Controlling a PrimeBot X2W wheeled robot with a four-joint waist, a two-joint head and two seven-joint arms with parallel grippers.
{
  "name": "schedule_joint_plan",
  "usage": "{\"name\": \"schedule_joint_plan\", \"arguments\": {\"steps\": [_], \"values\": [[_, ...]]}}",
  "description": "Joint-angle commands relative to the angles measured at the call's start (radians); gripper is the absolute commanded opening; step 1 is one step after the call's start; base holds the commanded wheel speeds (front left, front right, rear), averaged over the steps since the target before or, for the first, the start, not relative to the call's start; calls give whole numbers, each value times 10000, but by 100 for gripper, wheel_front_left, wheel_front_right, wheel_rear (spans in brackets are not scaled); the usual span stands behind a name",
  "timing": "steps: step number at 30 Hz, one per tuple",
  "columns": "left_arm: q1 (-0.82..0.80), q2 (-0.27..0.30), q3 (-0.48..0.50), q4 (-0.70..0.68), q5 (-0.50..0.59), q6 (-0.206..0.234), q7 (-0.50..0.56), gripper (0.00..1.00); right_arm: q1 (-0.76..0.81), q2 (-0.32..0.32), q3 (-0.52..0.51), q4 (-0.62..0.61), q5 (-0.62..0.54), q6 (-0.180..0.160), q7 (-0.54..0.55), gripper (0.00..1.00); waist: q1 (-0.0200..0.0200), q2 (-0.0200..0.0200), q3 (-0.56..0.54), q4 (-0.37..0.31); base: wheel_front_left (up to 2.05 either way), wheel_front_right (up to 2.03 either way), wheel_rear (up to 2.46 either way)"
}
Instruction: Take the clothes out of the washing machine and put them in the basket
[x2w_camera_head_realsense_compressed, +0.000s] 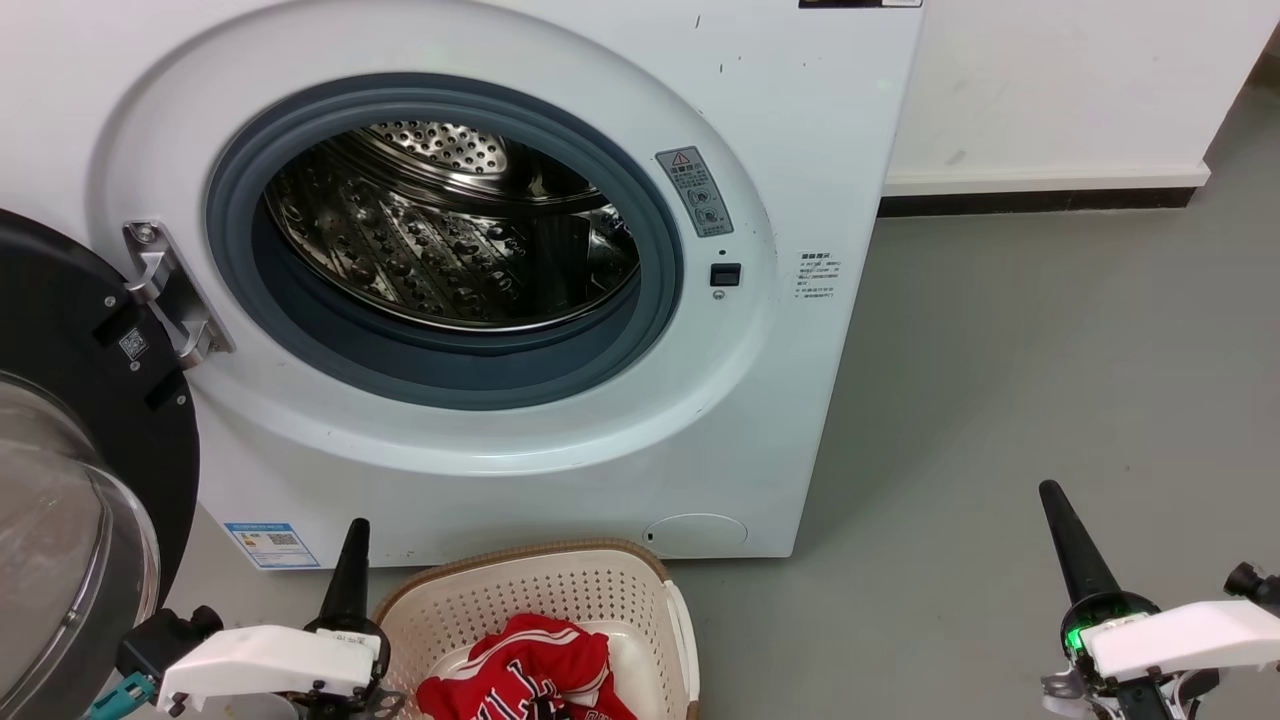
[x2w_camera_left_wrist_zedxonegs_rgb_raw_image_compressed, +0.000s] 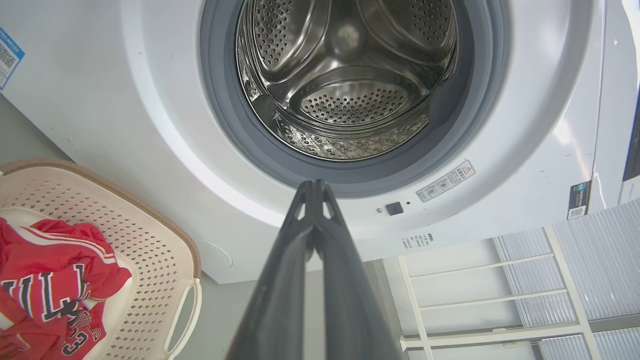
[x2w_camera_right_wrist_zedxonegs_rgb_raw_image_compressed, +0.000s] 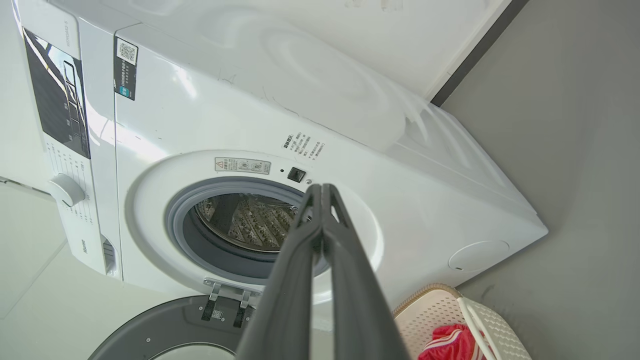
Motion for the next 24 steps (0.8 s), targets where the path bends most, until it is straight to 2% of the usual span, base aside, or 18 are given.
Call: {"name": "schedule_joint_plan", "arguments": {"steps": [1,24], "values": [[-208,11,48,-36,-230,-78,52,0,-227,-61,-32,9,274,2,14,0,0,0,2,1,0,0,0],[-551,1,254,247,-2394,-292,522,0,-682,-31,-170,608,2445,1,146,0,0,0,49,27,0,0,0]]}}
